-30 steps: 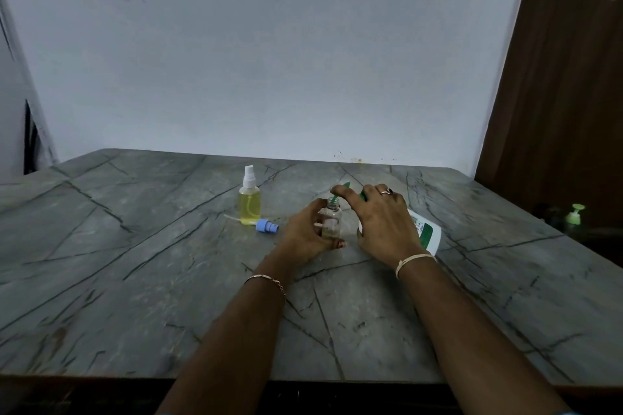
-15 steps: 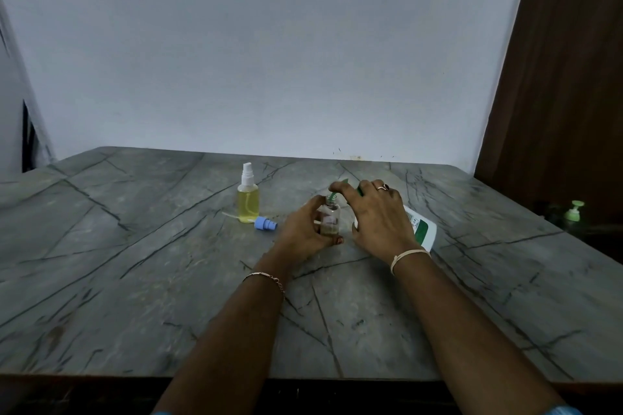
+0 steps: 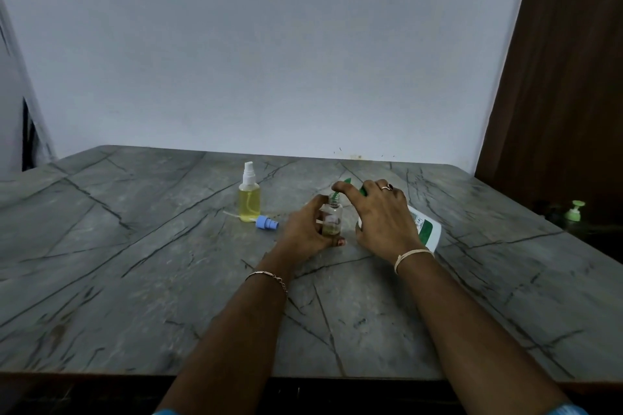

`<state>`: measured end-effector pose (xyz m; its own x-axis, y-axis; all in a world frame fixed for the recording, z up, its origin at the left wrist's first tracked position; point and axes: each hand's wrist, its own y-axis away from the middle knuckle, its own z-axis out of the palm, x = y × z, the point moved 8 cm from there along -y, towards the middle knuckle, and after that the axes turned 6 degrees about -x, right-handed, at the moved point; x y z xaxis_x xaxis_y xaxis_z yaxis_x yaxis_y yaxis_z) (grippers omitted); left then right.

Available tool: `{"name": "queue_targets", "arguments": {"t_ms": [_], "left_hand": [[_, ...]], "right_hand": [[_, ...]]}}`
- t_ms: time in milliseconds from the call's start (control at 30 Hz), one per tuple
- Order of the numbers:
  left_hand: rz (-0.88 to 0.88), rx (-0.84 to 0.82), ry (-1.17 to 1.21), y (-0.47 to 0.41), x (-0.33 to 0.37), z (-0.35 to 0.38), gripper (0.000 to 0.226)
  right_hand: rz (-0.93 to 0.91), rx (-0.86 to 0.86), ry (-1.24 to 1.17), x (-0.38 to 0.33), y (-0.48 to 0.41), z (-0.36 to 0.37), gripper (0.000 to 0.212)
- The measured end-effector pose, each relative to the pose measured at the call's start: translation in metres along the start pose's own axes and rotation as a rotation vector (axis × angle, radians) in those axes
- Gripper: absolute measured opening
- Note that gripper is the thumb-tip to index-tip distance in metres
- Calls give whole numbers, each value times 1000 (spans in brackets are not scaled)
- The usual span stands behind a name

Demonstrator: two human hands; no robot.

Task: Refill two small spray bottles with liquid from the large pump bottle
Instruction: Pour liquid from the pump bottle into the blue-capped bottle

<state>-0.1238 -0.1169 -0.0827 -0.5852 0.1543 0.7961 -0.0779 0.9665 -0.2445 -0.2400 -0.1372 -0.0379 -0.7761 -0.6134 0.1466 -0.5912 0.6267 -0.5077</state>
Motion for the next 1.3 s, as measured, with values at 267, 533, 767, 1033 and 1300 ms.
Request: {"name": "queue_targets", "arguments": {"t_ms": [267,533,767,1033,1300], "left_hand": [[-17,3,18,-1,-4,0,69],[10,26,-10,2,2,-2,67],[-6,23,-56,3,2,-1,73],[-15,22,-66,2,2,-1,73],[1,21,-47,2,3,-1,72]], "right_hand": [[11,7,16,-2,0,-1,79],[-31,31,35,-4,3,0,94],[9,-4,22,-1,2,2,82],[11,13,18,-4,-1,-1,76],[-31,22,67,-3,6,-1,87]]}}
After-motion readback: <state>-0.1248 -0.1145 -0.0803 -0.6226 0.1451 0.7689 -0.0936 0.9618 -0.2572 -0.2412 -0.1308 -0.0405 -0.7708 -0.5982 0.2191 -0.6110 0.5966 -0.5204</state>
